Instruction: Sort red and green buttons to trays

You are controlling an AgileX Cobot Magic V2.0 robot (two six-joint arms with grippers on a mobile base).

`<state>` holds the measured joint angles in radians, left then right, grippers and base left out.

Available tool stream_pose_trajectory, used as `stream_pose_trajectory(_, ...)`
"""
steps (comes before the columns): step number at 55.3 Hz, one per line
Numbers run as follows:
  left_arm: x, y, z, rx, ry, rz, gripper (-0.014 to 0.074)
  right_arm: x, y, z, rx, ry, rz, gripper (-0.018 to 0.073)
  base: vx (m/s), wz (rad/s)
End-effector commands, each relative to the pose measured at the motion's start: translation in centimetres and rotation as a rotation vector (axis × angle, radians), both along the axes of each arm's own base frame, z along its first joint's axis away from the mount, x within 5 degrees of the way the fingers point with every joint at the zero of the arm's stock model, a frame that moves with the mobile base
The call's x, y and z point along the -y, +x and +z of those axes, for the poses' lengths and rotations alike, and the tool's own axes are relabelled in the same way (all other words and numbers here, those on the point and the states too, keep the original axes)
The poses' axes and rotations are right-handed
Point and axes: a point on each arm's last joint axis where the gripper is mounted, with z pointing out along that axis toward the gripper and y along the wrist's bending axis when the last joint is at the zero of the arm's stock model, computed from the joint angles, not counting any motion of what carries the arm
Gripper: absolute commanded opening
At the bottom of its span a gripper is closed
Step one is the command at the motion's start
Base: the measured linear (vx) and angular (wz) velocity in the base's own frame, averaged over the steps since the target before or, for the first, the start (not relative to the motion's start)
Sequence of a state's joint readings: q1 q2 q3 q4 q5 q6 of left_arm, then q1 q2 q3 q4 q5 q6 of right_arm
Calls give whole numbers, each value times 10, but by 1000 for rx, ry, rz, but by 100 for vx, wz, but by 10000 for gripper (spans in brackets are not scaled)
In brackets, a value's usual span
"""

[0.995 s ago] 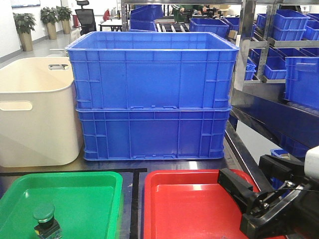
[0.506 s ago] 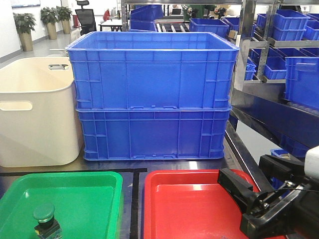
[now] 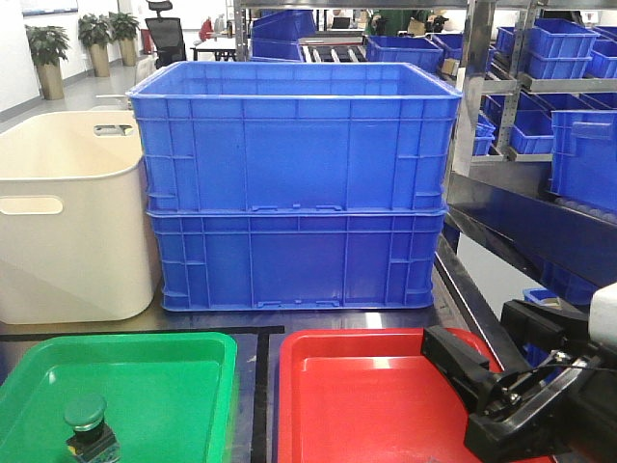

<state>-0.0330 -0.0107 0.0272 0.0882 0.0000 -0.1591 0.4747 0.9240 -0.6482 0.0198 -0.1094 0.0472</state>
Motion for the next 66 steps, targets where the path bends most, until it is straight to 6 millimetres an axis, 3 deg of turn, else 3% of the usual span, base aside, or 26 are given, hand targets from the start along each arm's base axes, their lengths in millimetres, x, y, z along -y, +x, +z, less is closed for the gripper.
stream_pose_trajectory(1,0,-3,14,104,-19,-5,-8,1,-2,22,122,59,-1,587,0,0)
stream_pose_trajectory(43,0,-3,14,103,-19,-5,-7,1,-2,18,100,37,1,566,0,0)
stream_pose_trajectory(50,0,-3,14,103,-19,-5,-7,9,-18,13,76,38,0,519,0,0)
stream_pose_trajectory(66,0,-3,14,103,-19,-5,-7,44,-85,-19,119,83,1,367,0,0)
